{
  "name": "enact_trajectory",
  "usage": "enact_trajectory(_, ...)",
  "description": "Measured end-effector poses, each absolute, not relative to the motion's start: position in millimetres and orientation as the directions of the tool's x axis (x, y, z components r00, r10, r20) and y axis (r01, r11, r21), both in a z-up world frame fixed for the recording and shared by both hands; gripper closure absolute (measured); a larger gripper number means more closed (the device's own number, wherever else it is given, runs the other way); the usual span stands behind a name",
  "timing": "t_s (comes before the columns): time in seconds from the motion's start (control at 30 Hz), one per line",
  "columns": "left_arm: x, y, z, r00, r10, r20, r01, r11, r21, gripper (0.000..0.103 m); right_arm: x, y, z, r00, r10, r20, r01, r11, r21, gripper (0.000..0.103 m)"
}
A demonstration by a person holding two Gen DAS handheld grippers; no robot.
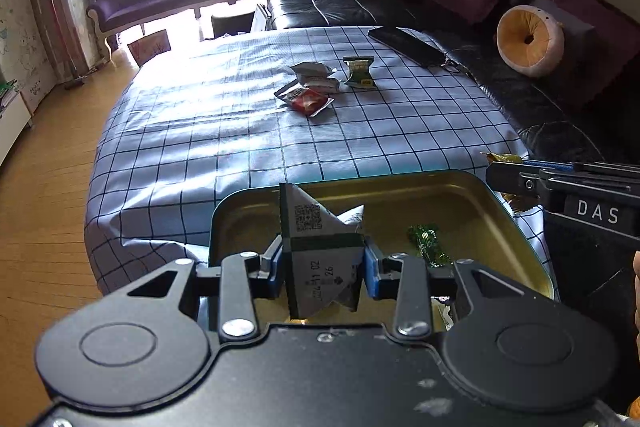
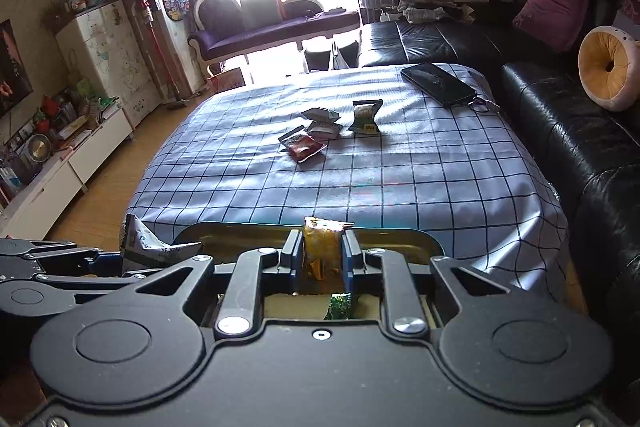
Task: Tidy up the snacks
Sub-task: 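Open right gripper to drop gold candy while left drops milk packet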
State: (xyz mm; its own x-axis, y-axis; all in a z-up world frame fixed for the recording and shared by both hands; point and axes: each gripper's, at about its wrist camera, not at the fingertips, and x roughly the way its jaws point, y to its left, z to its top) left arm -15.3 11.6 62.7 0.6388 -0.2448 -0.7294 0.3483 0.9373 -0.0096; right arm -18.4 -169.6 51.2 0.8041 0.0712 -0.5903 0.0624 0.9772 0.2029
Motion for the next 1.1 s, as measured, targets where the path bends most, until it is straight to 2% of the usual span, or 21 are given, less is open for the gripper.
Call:
enact_trajectory(0.23, -19, 9, 65, 0.658, -0.243, -0.713, 0.348, 0.937, 0.002, 0.062, -21, -170, 52, 0.801, 0.087, -0.592, 0.051, 0.976, 0.211, 0.073)
enact_trajectory(0.33, -20, 8, 67, 0.663, -0.244, -0.708, 0.35, 0.937, 0.005, 0.061, -21, -169, 53, 0.797, 0.098, -0.596, 0.042, 0.976, 0.216, 0.067)
enact_trajectory(1.1, -18, 8, 57, 0.632, -0.212, -0.745, 0.33, 0.944, 0.011, 0.059, -18, -165, 47, 0.776, 0.109, -0.621, 0.035, 0.976, 0.216, 0.067)
